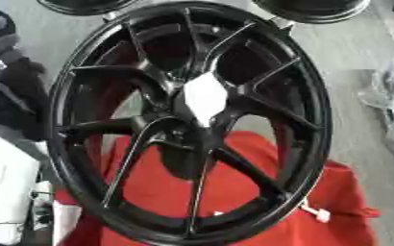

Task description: Pull the pin out of the wheel hub.

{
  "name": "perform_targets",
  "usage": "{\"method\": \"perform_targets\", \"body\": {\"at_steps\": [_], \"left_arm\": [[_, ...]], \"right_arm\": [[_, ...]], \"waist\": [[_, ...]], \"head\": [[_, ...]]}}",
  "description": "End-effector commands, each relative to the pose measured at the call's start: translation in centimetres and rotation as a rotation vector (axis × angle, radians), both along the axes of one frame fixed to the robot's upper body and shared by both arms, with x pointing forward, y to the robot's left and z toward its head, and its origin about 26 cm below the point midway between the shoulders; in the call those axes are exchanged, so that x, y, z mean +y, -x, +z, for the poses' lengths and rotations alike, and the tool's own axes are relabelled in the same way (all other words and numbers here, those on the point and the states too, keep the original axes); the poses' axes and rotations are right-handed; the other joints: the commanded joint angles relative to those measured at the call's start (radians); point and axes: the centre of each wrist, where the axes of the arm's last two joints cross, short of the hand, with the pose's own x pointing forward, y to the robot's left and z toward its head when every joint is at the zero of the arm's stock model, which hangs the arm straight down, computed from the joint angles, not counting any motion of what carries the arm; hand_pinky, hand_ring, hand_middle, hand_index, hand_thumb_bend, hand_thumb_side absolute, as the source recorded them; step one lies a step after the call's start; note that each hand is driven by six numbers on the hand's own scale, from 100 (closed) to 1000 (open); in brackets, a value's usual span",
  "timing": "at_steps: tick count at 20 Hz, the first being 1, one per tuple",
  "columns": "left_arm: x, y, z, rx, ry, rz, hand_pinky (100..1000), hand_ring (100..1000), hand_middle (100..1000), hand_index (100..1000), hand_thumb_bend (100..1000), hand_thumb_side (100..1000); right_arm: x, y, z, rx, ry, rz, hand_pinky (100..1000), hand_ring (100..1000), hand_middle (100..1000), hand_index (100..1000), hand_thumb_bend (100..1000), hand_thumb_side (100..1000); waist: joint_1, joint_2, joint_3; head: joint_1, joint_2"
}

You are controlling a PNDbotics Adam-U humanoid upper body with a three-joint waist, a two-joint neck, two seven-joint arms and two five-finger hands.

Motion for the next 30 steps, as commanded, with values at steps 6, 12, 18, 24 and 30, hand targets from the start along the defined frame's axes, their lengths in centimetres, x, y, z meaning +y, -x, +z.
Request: {"method": "perform_targets", "body": {"at_steps": [6, 12, 18, 24, 30], "left_arm": [[0.2, 0.2, 0.9, -0.03, -0.012, 0.002, 880, 837, 852, 831, 100, 769], [0.3, 0.2, 1.2, -0.038, -0.008, 0.006, 880, 837, 852, 831, 101, 766], [0.8, 0.3, 1.0, -0.027, -0.025, 0.02, 880, 837, 852, 831, 100, 767], [1.3, 0.4, 0.7, -0.016, -0.05, 0.035, 880, 838, 853, 830, 100, 769], [1.6, 0.4, 0.6, -0.012, -0.065, 0.045, 880, 838, 854, 830, 100, 771]], "right_arm": [[-0.3, 0.2, 1.1, -0.011, 0.044, -0.01, 812, 682, 672, 775, 100, 551], [-0.7, 0.3, 2.0, -0.042, 0.035, -0.003, 812, 687, 676, 778, 100, 529], [-0.9, 1.7, 4.8, -0.118, 0.207, 0.053, 816, 702, 690, 792, 100, 374], [-1.5, 2.2, 8.7, -0.258, 0.481, 0.142, 818, 719, 703, 805, 100, 124], [-1.1, 2.1, 12.5, -0.404, 0.758, 0.275, 821, 742, 722, 820, 100, 100]], "waist": [[0.0, -0.023, 0.001], [-0.006, -0.021, 0.002], [-0.022, -0.032, -0.013], [-0.036, -0.04, -0.028], [-0.045, -0.042, -0.034]], "head": [[0.002, -0.008], [0.002, -0.008], [0.016, 0.002], [0.032, 0.007], [0.027, 0.012]]}}
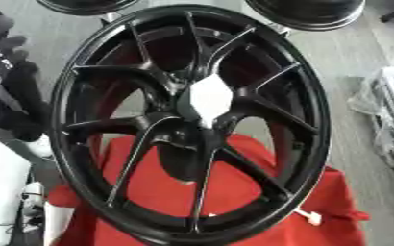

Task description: Pull the pin out of the wheel hub.

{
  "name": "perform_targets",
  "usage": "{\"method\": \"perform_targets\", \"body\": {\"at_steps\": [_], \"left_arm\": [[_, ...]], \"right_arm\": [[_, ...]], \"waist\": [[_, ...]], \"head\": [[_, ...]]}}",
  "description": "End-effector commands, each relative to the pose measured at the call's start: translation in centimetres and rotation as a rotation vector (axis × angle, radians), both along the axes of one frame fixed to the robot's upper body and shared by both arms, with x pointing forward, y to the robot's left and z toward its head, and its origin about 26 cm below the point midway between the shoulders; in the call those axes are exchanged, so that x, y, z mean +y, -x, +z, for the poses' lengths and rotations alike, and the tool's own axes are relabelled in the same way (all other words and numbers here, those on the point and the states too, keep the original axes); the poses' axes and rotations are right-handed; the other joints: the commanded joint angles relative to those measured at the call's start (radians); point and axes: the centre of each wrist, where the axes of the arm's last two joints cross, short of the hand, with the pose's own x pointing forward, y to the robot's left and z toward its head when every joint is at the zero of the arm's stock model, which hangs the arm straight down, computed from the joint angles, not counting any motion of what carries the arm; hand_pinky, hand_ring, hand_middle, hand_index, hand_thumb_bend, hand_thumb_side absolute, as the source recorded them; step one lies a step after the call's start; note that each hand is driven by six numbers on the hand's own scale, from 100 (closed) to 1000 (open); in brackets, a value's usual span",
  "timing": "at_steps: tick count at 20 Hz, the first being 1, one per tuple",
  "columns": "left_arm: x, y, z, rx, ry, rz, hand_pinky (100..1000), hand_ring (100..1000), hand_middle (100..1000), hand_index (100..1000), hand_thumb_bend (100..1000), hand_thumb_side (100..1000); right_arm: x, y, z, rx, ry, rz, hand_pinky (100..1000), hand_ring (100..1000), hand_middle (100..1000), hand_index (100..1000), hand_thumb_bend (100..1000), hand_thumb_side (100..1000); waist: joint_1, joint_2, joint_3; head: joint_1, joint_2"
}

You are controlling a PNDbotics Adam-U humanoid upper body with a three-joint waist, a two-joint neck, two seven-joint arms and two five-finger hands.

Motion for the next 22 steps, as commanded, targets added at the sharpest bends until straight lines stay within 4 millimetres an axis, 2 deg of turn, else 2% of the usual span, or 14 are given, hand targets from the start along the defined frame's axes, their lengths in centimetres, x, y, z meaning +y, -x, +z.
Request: {"method": "perform_targets", "body": {"at_steps": [1, 9, 13, 19, 21, 22], "left_arm": [[0.8, 0.2, 0.9, -0.023, -0.036, 0.019, 880, 838, 854, 830, 100, 771], [0.9, 0.2, 0.8, -0.018, -0.052, 0.019, 879, 839, 855, 830, 100, 775], [0.7, 0.1, 0.8, -0.015, -0.063, 0.01, 879, 839, 856, 830, 100, 778], [0.5, 0.1, 0.7, -0.011, -0.071, -0.003, 879, 840, 857, 829, 100, 779], [0.4, 0.0, 0.7, -0.01, -0.075, -0.008, 879, 840, 857, 829, 100, 779], [0.3, 0.0, 0.7, -0.01, -0.077, -0.01, 879, 840, 857, 829, 100, 780]], "right_arm": [[0.7, 0.3, 3.1, -0.087, 0.19, 0.078, 821, 745, 724, 823, 100, 100], [2.5, 0.1, 6.4, -0.172, 0.508, 0.2, 822, 764, 738, 838, 100, 100], [3.6, -0.2, 7.0, -0.198, 0.652, 0.266, 823, 770, 743, 842, 100, 100], [5.1, -0.6, 7.3, -0.183, 0.746, 0.32, 824, 772, 744, 844, 100, 100], [5.4, -0.7, 6.6, -0.112, 0.786, 0.301, 827, 777, 749, 848, 100, 150], [5.5, -0.8, 6.5, -0.079, 0.828, 0.277, 830, 789, 760, 858, 100, 276]], "waist": [[-0.002, -0.027, -0.004], [-0.013, -0.026, 0.0], [-0.018, -0.025, 0.008], [-0.023, -0.026, 0.023], [-0.025, -0.026, 0.026], [-0.026, -0.027, 0.028]], "head": [[-0.003, 0.01], [-0.012, 0.015], [-0.027, 0.015], [-0.042, 0.016], [-0.043, 0.016], [-0.044, 0.016]]}}
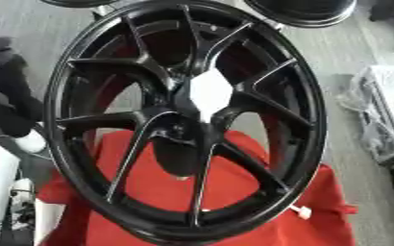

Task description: Pull the pin out of the wheel hub.

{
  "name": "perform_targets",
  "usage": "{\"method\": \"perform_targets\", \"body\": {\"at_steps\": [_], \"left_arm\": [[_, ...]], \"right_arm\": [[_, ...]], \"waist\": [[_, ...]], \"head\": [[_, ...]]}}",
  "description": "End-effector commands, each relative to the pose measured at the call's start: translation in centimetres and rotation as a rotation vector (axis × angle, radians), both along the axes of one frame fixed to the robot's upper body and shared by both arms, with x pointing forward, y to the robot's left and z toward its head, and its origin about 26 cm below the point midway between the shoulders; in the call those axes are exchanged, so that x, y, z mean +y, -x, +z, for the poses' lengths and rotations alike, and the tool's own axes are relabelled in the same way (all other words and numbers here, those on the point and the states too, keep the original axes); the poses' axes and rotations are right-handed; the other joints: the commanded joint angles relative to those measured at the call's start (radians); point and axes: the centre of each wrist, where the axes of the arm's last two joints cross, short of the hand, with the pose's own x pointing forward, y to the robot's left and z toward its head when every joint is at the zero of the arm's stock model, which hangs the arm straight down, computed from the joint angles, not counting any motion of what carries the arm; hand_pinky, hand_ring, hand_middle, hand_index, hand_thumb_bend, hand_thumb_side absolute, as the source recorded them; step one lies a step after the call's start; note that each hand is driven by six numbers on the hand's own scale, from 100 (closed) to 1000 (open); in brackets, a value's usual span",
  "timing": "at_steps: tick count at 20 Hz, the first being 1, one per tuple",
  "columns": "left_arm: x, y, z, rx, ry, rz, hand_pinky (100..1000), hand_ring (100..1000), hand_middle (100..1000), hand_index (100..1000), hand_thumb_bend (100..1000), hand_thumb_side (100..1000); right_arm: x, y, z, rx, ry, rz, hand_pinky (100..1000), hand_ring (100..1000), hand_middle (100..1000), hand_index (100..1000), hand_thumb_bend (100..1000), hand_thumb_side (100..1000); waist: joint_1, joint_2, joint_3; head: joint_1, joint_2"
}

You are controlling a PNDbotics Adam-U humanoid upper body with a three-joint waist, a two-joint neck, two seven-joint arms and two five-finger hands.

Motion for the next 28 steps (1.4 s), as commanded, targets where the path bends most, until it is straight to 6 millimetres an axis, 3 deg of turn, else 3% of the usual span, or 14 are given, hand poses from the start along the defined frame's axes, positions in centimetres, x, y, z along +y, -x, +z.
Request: {"method": "perform_targets", "body": {"at_steps": [1, 4, 8, 28], "left_arm": [[0.2, 0.0, 1.0, -0.024, -0.038, -0.003, 879, 840, 857, 829, 100, 780], [0.1, 0.0, 1.0, -0.023, -0.041, -0.01, 880, 840, 857, 829, 100, 780], [0.0, 0.0, 0.9, -0.021, -0.042, -0.013, 880, 841, 858, 829, 100, 782], [0.1, 0.0, 0.8, -0.015, -0.038, -0.007, 880, 842, 857, 827, 100, 781]], "right_arm": [[0.4, 0.3, 0.4, 0.031, 0.171, -0.1, 831, 792, 763, 861, 100, 322], [0.7, 0.1, -0.3, 0.068, 0.357, -0.186, 833, 799, 770, 869, 100, 455], [1.0, 0.0, -0.6, 0.091, 0.453, -0.227, 835, 801, 771, 870, 100, 491], [4.5, -0.8, 0.4, 0.084, 0.266, -0.239, 827, 782, 756, 868, 100, 404]], "waist": [[0.001, -0.025, 0.004], [-0.001, -0.026, 0.01], [-0.002, -0.027, 0.014], [-0.001, -0.03, 0.021]], "head": [[-0.007, -0.001], [-0.007, -0.003], [-0.003, -0.006], [0.011, 0.011]]}}
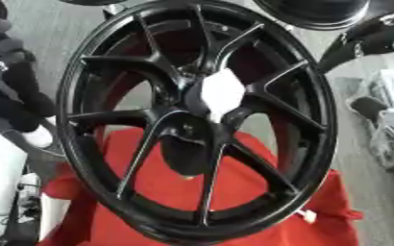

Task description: Pull the pin out of the wheel hub.

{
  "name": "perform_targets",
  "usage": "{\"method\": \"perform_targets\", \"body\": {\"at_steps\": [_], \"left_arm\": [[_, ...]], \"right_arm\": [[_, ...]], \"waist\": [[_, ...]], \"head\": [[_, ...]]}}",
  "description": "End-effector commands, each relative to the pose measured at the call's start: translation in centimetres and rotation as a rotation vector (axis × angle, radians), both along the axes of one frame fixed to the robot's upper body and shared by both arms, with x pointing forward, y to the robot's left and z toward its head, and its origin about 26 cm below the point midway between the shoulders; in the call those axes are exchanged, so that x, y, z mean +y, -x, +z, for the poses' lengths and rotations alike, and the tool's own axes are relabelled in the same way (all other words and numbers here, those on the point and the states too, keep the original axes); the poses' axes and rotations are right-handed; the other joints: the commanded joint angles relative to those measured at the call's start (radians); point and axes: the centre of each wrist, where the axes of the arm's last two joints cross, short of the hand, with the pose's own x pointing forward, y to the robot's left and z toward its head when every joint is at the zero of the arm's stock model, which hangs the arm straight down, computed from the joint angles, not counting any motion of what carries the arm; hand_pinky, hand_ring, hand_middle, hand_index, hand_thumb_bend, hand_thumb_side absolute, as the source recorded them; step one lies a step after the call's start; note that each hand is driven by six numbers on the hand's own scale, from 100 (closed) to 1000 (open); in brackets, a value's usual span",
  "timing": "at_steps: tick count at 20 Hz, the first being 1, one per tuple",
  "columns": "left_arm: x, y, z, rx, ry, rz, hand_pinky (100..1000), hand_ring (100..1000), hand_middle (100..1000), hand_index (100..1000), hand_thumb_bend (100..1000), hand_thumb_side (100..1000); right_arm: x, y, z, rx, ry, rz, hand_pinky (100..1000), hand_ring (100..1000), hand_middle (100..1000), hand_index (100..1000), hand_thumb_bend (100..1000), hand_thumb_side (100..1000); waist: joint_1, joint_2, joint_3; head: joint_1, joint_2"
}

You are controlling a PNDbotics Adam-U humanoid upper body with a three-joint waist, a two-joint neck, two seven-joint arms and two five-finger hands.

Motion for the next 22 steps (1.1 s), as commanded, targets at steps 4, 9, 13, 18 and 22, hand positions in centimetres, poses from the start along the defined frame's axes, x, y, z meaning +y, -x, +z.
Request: {"method": "perform_targets", "body": {"at_steps": [4, 9, 13, 18, 22], "left_arm": [[0.6, 0.2, 1.1, -0.038, -0.005, 0.018, 880, 843, 857, 826, 100, 770], [1.2, 0.5, 1.6, -0.063, 0.023, 0.042, 881, 843, 855, 826, 100, 756], [2.0, 1.0, 2.3, -0.103, 0.045, 0.067, 881, 842, 847, 825, 100, 727], [2.8, 1.5, 3.3, -0.147, 0.108, 0.111, 881, 841, 845, 824, 100, 716], [3.1, 1.6, 3.3, -0.14, 0.125, 0.13, 881, 842, 846, 825, 104, 726]], "right_arm": [[1.9, -0.1, 0.5, 0.018, 0.003, -0.002, 826, 779, 754, 868, 100, 370], [3.5, -0.3, 0.8, 0.003, 0.023, 0.026, 825, 771, 743, 855, 280, 266], [4.7, -0.5, 0.7, 0.001, 0.065, 0.052, 824, 761, 732, 839, 322, 225], [6.0, -0.5, 1.4, 0.002, 0.054, 0.057, 828, 759, 734, 841, 371, 241], [6.7, -0.4, 1.9, 0.004, 0.042, 0.052, 828, 751, 721, 836, 396, 279]], "waist": [[0.004, -0.03, 0.0], [0.008, -0.031, -0.003], [0.008, -0.032, -0.002], [0.01, -0.035, 0.0], [0.008, -0.036, 0.001]], "head": [[-0.006, 0.012], [-0.018, 0.031], [-0.037, 0.045], [-0.056, 0.046], [-0.062, 0.046]]}}
